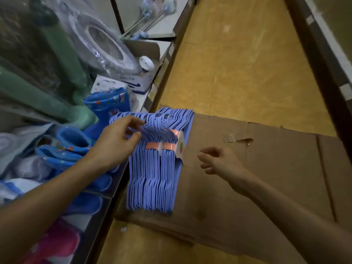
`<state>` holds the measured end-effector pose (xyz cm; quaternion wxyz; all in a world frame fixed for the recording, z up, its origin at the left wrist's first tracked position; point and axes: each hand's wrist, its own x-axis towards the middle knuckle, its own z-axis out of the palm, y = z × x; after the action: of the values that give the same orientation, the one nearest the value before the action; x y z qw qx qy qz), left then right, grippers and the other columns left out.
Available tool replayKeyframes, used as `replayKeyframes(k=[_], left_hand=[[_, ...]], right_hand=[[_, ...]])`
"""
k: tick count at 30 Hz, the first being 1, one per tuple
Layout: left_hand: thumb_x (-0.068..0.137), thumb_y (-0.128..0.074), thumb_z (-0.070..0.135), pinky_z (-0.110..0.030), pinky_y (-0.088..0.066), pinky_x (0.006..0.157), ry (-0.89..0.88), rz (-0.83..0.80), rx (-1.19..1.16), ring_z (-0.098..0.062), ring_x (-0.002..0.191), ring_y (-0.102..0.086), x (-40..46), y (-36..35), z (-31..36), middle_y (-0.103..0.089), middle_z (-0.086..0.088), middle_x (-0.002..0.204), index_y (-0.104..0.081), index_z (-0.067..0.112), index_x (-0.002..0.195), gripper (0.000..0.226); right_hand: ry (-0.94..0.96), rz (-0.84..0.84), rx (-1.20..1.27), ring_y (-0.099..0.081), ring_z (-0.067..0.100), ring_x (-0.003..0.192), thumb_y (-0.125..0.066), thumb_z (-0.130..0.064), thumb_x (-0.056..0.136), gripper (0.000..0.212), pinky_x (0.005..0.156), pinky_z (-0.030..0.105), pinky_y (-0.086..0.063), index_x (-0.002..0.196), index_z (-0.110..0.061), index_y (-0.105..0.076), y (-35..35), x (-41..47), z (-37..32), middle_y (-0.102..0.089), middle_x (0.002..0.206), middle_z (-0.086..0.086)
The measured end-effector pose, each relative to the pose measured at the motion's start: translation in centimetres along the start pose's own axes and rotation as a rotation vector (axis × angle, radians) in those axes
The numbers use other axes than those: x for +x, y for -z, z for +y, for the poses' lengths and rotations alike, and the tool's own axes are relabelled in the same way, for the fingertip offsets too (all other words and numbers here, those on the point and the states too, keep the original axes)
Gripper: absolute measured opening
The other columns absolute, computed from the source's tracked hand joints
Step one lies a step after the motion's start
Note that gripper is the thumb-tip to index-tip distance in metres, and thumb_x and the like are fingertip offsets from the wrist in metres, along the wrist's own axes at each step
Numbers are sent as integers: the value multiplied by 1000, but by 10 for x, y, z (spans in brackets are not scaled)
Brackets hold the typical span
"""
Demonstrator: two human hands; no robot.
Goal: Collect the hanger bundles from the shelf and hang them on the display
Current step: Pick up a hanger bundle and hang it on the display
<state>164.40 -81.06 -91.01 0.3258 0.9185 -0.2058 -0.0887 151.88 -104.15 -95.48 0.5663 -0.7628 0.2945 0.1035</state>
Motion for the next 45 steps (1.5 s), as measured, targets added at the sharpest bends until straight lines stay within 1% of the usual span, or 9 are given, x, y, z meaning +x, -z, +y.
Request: replayKeyframes(k=[5,9,12,19,26,31,35,40,45], left_hand=[[87,-57,21,-28,-34,106,-199,-30,160,-15,128,-47,35,-32,-42,-53,0,135,-54,20,136,49],[90,-59,14,-23,-25,113,-251,-72,237,-14,140,-35,46,-51,-59,-39,2,153,-43,21,148,61],[89,-61,9,-20,-25,109,-270,-36,267,-9,139,-35,49,-55,-67,-35,7,155,-42,27,148,64],[80,-48,27,-30,-36,106,-309,-9,323,-8,135,-40,51,-49,-68,-41,14,150,-45,32,146,66],[88,-62,13,-14,-23,105,-325,-48,353,-5,138,-35,55,-47,-67,-36,15,154,-40,32,149,68],[87,-61,15,9,-17,93,-352,-40,282,3,126,-41,58,-50,-58,-46,11,148,-50,28,143,58],[89,-64,15,1,-32,92,-372,-20,196,0,117,-51,60,-60,-41,-55,13,135,-54,29,137,52],[92,-62,41,-27,-36,108,-447,-76,184,-3,128,-45,66,-80,-10,-50,14,140,-48,30,141,52],[89,-57,61,-26,-39,103,-487,-150,163,0,128,-44,67,-112,20,-46,17,144,-41,36,146,65]], right_hand=[[-41,-165,66,-68,20,94,-72,-24,90,30,88,36,-58,113,-9,-62,-52,57,64,-67,99,6],[-87,-260,194,-66,21,108,-80,-29,83,58,97,41,-55,131,-7,-54,-91,87,101,-65,119,8],[-131,-322,342,-68,23,111,-82,-32,79,63,100,44,-53,131,-8,-56,-113,103,114,-67,123,7],[-240,-365,700,-71,36,103,-75,-12,84,37,89,50,-57,119,-5,-65,-156,121,107,-73,113,18],[-323,-509,835,-71,39,99,-69,-12,83,28,91,54,-53,108,-2,-71,-156,121,99,-72,111,23],[-285,-532,795,-66,41,110,-79,-12,75,47,100,58,-49,119,-1,-66,-136,121,102,-69,119,24],[-310,-523,749,-68,39,102,-80,-12,73,52,93,55,-54,122,-1,-63,-102,121,110,-70,113,22],[-335,-546,644,-72,34,88,-81,-16,65,51,76,47,-61,111,0,-67,-45,112,122,-72,104,21],[-395,-618,606,-72,35,90,-100,-17,41,68,79,46,-61,101,2,-76,4,94,148,-71,108,22]])
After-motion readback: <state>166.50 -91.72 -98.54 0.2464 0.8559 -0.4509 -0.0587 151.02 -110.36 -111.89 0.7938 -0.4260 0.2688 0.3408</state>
